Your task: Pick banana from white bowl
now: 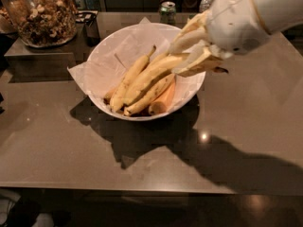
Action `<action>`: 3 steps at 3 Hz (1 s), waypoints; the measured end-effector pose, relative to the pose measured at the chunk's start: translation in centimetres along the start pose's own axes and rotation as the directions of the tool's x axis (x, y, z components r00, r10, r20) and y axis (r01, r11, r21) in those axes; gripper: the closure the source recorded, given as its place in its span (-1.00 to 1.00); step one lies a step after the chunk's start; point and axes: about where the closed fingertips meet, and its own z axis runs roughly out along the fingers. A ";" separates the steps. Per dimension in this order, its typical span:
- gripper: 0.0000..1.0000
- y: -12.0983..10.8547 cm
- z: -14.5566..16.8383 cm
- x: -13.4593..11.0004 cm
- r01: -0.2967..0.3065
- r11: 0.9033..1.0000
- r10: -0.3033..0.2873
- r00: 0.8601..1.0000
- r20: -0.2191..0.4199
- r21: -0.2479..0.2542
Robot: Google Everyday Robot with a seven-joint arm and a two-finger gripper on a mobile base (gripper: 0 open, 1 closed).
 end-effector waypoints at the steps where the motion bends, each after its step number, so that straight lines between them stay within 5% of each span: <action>1: 1.00 1.9 -2.9 -1.6 -0.048 0.989 0.039 0.997 0.068 0.140; 2: 1.00 3.7 -6.2 -2.8 -0.133 0.962 0.102 0.985 0.137 0.240; 3: 1.00 3.6 -7.1 -3.8 -0.164 0.953 0.119 0.976 0.181 0.254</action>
Offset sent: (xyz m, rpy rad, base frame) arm -0.0989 -0.0448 0.0648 0.4199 -0.1134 -0.2545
